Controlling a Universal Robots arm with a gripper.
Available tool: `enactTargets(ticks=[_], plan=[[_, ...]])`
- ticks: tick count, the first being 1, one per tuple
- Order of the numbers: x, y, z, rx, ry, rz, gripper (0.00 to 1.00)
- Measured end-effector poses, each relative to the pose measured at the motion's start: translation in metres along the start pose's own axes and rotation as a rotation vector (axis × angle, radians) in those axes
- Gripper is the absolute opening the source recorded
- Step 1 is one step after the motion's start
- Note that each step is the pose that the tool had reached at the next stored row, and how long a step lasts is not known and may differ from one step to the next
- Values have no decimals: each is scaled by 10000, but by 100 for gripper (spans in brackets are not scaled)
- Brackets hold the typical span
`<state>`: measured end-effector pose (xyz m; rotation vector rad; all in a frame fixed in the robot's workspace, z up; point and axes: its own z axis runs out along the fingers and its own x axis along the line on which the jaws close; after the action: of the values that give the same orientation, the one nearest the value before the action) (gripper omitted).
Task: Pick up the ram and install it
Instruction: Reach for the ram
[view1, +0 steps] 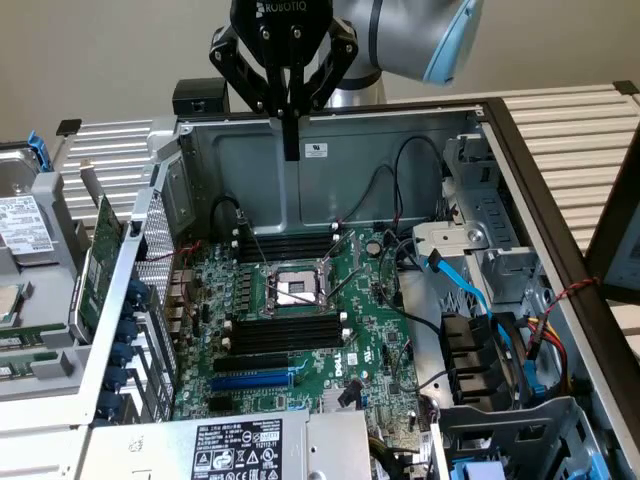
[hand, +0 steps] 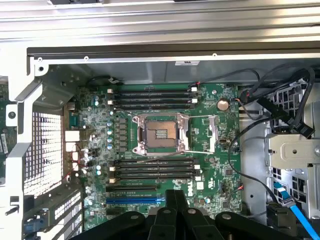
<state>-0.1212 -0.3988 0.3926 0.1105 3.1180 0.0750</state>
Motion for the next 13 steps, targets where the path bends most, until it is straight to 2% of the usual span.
enactTargets(ticks=[5, 8, 10, 13], plan=[[94, -7, -2, 0, -7, -7, 11], [203, -14, -4, -1, -4, -18, 11], [281, -20, -6, 3, 52, -18, 11], [398, -28, -9, 12, 184, -13, 11]])
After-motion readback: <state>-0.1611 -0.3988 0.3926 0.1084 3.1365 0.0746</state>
